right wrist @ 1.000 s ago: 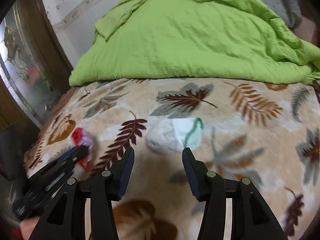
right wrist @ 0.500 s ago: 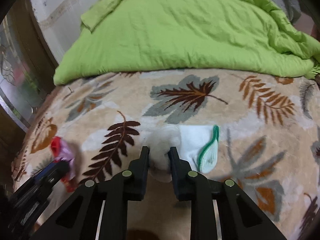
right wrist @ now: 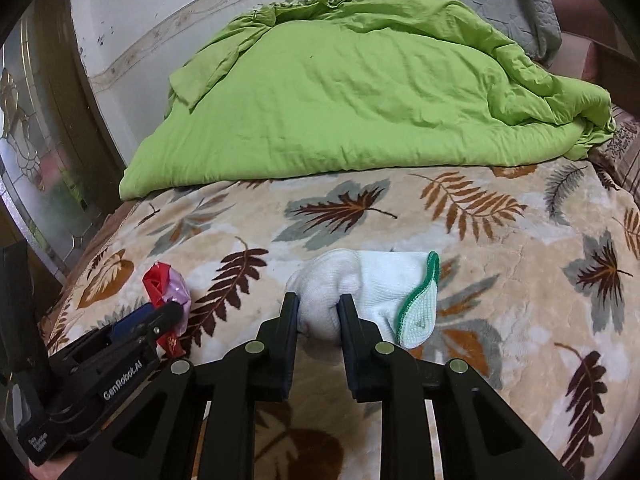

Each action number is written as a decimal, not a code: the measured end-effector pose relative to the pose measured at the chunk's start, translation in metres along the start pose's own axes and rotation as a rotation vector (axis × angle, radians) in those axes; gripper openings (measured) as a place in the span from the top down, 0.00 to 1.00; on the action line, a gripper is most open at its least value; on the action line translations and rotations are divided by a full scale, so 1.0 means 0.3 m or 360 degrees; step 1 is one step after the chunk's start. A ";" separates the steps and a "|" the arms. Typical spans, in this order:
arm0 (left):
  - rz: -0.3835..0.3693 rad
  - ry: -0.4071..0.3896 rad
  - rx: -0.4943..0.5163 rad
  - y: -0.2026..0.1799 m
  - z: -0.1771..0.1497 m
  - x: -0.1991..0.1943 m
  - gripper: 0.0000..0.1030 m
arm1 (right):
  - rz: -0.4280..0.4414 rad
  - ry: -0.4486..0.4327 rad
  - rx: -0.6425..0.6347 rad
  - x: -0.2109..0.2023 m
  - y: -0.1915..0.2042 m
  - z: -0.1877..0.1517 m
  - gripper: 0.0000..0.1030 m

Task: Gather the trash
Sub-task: 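Lift the red wrapper and white sock off the blanket with both tools, then carry the red wrapper and white sock over the red wastebasket with both tools, then open both tools to drop the items into the wastebasket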

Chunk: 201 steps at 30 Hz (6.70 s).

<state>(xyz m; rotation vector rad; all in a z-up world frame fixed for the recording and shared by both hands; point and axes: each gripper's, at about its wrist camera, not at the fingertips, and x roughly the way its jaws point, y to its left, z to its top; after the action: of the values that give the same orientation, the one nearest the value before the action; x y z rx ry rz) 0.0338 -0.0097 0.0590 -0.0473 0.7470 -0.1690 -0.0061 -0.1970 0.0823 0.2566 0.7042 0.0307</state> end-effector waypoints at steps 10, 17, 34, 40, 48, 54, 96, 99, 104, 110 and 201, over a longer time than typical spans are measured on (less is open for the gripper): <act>0.0057 -0.0035 0.0066 -0.023 0.007 0.005 0.69 | 0.0021 -0.0029 0.0039 0.001 -0.045 0.019 0.79; 0.0069 -0.0042 0.0099 -0.035 0.009 0.012 0.69 | 0.0035 -0.0026 0.0063 0.003 -0.052 0.022 0.79; 0.0080 -0.0071 0.0112 -0.040 0.020 0.001 0.69 | 0.0052 -0.0050 0.0053 -0.013 -0.040 0.018 0.79; 0.0071 -0.0095 0.0129 -0.066 0.001 -0.034 0.69 | 0.0048 -0.0089 0.0051 -0.059 -0.030 0.010 0.79; 0.0061 -0.0138 0.0151 -0.095 -0.030 -0.103 0.69 | -0.0003 -0.0133 0.0050 -0.152 -0.052 -0.042 0.79; 0.0058 -0.0139 0.0166 -0.101 -0.083 -0.160 0.68 | -0.0015 -0.0130 0.0064 -0.205 -0.070 -0.090 0.79; 0.0083 -0.0176 0.0348 -0.181 -0.318 -0.388 0.68 | 0.0028 -0.0181 0.0039 -0.473 -0.078 -0.281 0.79; 0.0068 -0.0181 0.0362 -0.192 -0.325 -0.401 0.68 | 0.0032 -0.0185 0.0050 -0.487 -0.086 -0.290 0.79; 0.0052 -0.0194 0.0385 -0.210 -0.336 -0.419 0.68 | 0.0048 -0.0186 0.0065 -0.504 -0.094 -0.302 0.79; 0.0036 -0.0207 0.0406 -0.223 -0.344 -0.431 0.68 | 0.0057 -0.0189 0.0055 -0.512 -0.093 -0.311 0.79; -0.1237 0.0281 0.1207 -1.226 -0.682 -0.732 0.68 | -0.0429 -0.0295 0.0786 -1.330 -0.891 -0.754 0.79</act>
<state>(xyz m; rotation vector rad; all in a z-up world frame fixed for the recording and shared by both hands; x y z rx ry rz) -0.3135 -0.3313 0.0943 0.4105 0.7690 -1.1986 -0.4719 -0.4509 0.1053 0.6267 0.5482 -0.4244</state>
